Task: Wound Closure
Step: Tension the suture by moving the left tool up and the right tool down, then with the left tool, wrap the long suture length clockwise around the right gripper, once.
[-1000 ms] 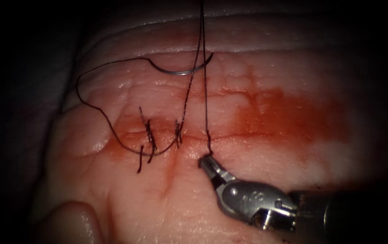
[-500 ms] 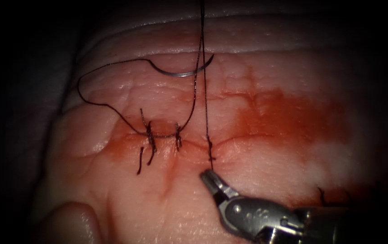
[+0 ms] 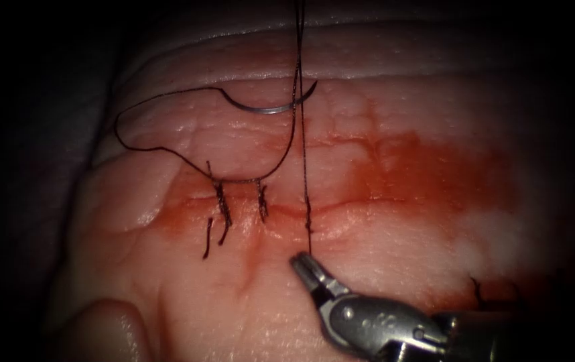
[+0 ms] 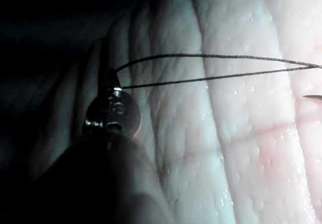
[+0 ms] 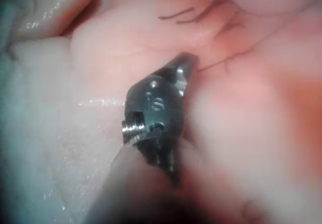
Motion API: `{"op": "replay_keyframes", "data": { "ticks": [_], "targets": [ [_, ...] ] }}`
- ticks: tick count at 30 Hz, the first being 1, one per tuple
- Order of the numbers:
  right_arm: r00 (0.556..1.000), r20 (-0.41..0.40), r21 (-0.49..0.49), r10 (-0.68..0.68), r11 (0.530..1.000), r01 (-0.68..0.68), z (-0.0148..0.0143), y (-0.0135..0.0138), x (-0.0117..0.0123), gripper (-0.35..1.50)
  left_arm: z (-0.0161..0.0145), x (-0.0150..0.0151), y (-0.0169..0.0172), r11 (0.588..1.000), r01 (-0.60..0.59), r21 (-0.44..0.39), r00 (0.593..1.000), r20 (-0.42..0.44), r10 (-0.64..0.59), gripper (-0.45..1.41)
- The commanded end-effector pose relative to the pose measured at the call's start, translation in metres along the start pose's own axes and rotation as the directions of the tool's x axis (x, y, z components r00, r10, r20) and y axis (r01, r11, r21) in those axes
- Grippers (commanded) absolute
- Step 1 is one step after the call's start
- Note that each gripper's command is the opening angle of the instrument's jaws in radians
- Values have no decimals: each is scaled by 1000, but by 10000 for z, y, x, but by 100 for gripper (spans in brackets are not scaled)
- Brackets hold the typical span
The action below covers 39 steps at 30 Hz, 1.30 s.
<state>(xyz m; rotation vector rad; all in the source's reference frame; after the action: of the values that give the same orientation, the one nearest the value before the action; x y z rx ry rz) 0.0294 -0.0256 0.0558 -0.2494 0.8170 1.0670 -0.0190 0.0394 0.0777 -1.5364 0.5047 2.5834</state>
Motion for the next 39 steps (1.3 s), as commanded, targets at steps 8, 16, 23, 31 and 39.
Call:
{"op": "replay_keyframes", "data": {
  "ticks": [8,16,23,31,39],
  "targets": [
    [999,38,14,-7,1000,7,6,-7,-24,-35,23,-12,-21,999,-36,20,999,23,35,-45],
    [998,57,24,-6,1000,5,-1,-16,-30,-35,22,-25,-28,999,-44,21,999,27,43,-45],
    [999,34,90,2,996,-5,2,-7,-20,-8,14,-22,-18,1000,-9,10,1000,-3,9,-45],
    [999,-11,128,-48,991,49,6,25,-1,99,-42,16,31,974,97,-206,983,-133,-126,-45],
    [998,-36,185,-51,981,57,-3,68,16,113,-136,99,87,883,62,-464,933,-287,-216,-45]
  ]
}}
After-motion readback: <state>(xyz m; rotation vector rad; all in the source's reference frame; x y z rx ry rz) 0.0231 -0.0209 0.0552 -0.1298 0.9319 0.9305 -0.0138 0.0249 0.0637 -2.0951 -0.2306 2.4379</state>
